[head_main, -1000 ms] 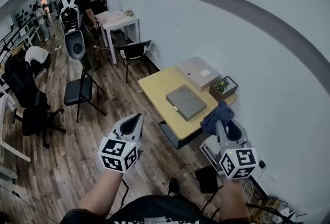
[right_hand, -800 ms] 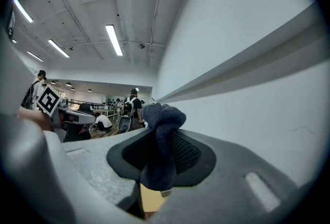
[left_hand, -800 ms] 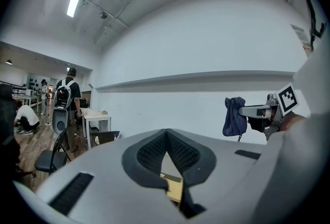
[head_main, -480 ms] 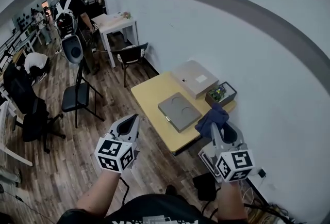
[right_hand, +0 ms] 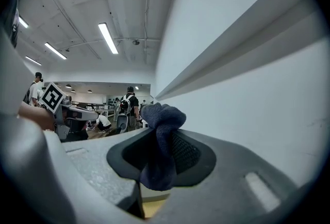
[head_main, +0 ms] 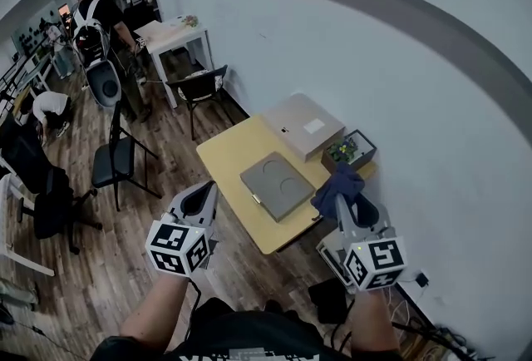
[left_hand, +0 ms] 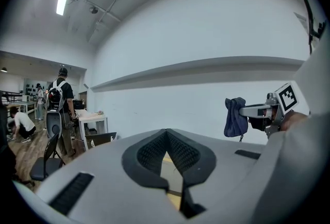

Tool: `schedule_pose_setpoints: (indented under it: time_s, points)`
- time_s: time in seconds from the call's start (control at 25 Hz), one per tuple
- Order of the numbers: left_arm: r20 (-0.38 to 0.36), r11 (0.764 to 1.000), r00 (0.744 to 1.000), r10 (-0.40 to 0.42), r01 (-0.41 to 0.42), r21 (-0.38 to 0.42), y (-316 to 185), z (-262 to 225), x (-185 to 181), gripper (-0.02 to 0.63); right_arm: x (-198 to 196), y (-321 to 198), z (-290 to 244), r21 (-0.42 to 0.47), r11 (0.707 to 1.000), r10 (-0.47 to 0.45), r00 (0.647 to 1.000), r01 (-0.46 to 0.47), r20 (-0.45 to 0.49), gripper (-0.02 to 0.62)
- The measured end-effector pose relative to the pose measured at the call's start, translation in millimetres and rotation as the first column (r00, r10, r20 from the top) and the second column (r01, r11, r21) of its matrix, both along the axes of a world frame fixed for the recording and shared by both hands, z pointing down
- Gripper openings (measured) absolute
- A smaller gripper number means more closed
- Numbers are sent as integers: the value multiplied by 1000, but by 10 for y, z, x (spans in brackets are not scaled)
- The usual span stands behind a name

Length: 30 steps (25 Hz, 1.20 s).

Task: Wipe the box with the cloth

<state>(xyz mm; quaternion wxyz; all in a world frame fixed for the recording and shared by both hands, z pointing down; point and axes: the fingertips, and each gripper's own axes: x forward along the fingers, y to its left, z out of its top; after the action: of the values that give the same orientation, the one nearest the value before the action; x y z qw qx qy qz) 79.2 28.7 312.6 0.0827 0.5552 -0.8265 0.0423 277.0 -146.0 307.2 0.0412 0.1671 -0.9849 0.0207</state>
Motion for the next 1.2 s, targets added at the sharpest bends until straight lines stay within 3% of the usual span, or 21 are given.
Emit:
schedule_pose_setpoints:
  time_s: [0.4, 0.76, 1.0, 1.2]
  points:
    - [-30, 992, 991, 128, -128, 8, -513, 200, -462, 2, -255, -193, 258, -17, 992, 122, 991, -123, -47, 100]
    - [-49, 950, 949, 311, -312, -7, -929, 425, -1120, 2, -655, -292, 646, -42, 955, 288, 950, -294, -118, 100]
    - [-63, 913, 913, 404, -406, -32, -1092, 629, -1479, 2, -863, -373, 1030, -93, 905, 396, 902, -415, -170, 100]
    - [-86, 873, 874, 478, -484, -64, -1170, 905, -1664, 2, -910, -439, 1372, -146, 845, 482, 851, -514, -207, 100]
